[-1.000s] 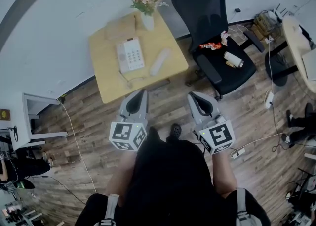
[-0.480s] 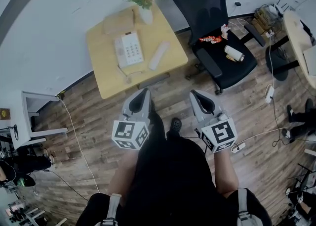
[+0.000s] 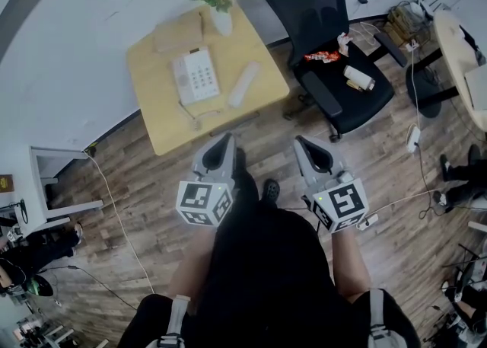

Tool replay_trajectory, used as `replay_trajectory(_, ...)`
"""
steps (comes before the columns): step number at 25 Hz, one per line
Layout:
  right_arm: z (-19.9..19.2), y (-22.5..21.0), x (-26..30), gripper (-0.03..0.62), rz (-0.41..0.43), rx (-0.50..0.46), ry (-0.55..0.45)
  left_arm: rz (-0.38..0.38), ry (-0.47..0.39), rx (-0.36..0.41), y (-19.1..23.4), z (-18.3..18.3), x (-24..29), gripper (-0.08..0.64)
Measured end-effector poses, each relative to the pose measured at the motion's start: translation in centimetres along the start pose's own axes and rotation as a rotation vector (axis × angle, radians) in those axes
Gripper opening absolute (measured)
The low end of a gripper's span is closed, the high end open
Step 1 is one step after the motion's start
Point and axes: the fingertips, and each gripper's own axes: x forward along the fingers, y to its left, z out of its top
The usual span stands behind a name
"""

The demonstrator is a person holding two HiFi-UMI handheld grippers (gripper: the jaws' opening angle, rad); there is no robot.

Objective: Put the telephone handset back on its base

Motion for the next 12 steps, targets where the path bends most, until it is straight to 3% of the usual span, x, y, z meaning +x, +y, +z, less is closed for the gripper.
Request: replay_trajectory(12, 2.3, -1.6, 4.7, 0.005, -0.041, 0.014, 0.014, -0.039, 0.04, 0.03, 4.2, 1.7, 4.9, 0.012)
